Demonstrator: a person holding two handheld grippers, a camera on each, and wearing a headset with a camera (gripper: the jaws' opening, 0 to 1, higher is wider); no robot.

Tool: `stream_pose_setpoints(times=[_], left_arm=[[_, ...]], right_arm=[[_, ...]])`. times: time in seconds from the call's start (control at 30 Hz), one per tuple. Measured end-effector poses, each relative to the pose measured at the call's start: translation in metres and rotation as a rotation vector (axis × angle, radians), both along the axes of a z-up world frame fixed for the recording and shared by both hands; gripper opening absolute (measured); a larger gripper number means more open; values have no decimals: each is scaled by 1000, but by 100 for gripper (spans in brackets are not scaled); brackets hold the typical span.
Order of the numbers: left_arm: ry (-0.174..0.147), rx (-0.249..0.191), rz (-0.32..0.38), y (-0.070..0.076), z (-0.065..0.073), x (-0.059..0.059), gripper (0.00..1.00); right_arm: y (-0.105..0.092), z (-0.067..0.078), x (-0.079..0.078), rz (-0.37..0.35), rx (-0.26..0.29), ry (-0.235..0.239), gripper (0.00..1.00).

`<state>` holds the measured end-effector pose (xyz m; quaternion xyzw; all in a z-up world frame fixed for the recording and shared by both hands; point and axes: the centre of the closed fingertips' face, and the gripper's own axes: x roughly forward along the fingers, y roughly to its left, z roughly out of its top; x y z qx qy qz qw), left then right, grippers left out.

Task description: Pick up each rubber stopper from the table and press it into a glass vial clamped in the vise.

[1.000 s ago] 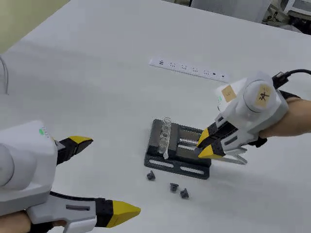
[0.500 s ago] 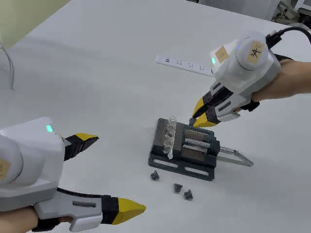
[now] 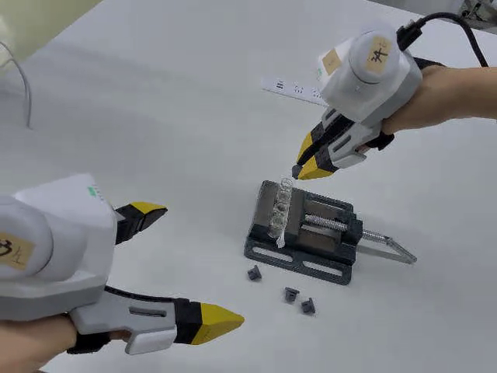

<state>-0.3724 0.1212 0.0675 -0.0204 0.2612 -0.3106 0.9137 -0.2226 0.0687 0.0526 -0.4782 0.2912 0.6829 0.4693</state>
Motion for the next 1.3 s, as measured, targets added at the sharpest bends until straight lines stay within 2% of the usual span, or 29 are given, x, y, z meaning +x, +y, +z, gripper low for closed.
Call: stream_pose_setpoints(times=[0.53,1.1,1.3], left_arm=[[30,-7,20,4,-8,-3,97],[40,-13,17,4,-12,-1,96],[40,-17,16,3,-13,-1,96]], right_arm=[[1,-17,2,20,-33,15,6],[3,-22,4,35,-43,-2,6],[3,-23,3,-24,-62,-12,5]])
